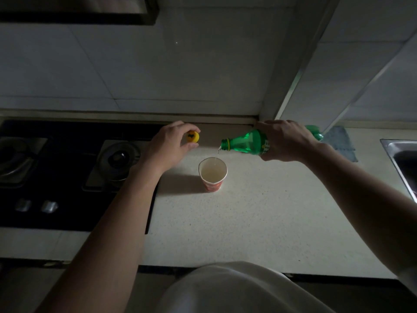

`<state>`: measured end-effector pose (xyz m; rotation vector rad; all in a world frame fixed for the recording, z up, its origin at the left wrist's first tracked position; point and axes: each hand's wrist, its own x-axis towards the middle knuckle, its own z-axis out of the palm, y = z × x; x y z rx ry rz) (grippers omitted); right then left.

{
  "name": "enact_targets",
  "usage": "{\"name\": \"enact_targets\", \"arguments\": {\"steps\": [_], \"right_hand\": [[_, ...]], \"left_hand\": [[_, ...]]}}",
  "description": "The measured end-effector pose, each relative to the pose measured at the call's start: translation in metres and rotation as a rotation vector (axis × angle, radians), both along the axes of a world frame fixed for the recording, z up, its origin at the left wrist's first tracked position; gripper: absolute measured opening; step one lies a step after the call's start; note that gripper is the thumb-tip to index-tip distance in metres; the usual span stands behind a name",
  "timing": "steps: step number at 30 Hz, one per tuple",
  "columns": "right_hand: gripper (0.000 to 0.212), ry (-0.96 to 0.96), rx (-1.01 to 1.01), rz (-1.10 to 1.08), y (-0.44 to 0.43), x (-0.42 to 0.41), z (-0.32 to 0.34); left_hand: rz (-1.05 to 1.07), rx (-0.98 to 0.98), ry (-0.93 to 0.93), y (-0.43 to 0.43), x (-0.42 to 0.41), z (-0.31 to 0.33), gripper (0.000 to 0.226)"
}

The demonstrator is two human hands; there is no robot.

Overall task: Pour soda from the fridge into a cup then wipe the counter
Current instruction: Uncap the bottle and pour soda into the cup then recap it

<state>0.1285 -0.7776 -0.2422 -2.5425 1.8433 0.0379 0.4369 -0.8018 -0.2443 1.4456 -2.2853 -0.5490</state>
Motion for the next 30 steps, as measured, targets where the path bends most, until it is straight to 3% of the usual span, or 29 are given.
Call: {"name": "enact_targets", "arguments": {"steps": [30], "right_hand": [[0.073,0.015,0.006,0.006,0.0023,0.0081,0.008]], "left_hand": [[0.001,-0.008,0.008,0.0002,0.0,-0.0009,0.034]]}}
